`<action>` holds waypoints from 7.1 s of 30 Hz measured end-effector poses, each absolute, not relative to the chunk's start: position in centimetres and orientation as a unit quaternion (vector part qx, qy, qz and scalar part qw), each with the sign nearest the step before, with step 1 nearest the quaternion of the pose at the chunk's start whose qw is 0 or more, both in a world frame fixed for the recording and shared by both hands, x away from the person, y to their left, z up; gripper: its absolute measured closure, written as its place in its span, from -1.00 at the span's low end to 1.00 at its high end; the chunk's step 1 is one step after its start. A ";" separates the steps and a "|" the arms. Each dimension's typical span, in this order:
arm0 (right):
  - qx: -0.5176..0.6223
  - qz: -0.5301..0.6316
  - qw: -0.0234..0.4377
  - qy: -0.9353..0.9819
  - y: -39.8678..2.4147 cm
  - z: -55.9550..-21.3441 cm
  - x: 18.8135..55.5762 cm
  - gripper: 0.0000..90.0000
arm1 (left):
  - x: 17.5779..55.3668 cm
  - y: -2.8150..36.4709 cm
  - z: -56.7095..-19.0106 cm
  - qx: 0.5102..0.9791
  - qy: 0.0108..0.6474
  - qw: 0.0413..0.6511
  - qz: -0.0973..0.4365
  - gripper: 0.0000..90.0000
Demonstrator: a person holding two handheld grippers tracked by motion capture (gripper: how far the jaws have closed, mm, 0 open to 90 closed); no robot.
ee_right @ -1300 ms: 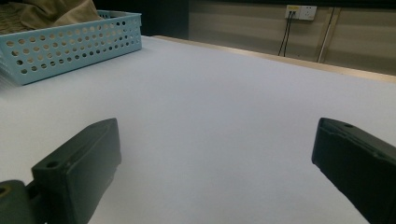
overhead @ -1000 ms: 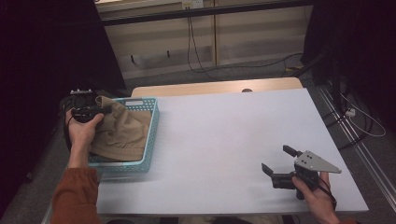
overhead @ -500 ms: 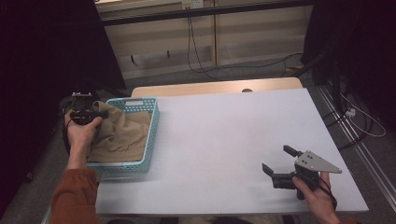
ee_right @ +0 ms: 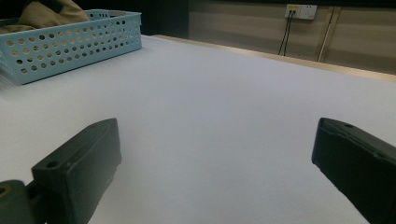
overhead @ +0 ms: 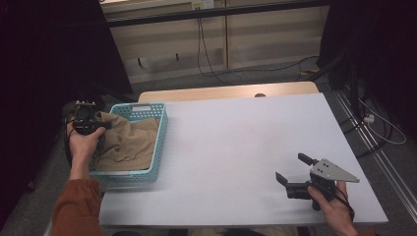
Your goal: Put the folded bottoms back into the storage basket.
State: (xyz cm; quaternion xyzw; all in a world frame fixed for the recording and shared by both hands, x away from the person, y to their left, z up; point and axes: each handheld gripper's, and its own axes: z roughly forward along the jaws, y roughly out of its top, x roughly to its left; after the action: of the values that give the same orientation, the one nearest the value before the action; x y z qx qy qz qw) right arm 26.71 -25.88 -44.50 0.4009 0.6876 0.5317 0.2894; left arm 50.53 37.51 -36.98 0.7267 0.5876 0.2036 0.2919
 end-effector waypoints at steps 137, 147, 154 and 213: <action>0.402 0.529 0.297 0.686 -26.3 -44.5 26.2 -0.97 | 44.4 37.7 -35.7 0.693 0.510 0.410 0.303 -0.87; 0.402 0.527 0.298 0.687 -26.0 -44.4 26.2 -0.97 | 41.1 38.4 -35.2 0.681 0.510 0.423 0.311 -0.86; 0.401 0.529 0.297 0.687 -26.0 -44.4 26.3 -0.97 | 39.4 38.0 -35.0 0.680 0.505 0.433 0.310 -0.86; 0.397 0.533 0.296 0.686 -26.1 -44.4 26.2 -0.98 | 35.0 20.9 -33.1 0.731 0.358 0.516 0.266 -0.90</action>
State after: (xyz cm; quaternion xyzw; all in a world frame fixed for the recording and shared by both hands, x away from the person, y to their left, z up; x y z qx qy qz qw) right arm 26.22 -26.08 -44.38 0.3972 0.6859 0.5333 0.2956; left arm 35.02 20.86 -33.07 0.7315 0.3578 0.2663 0.5158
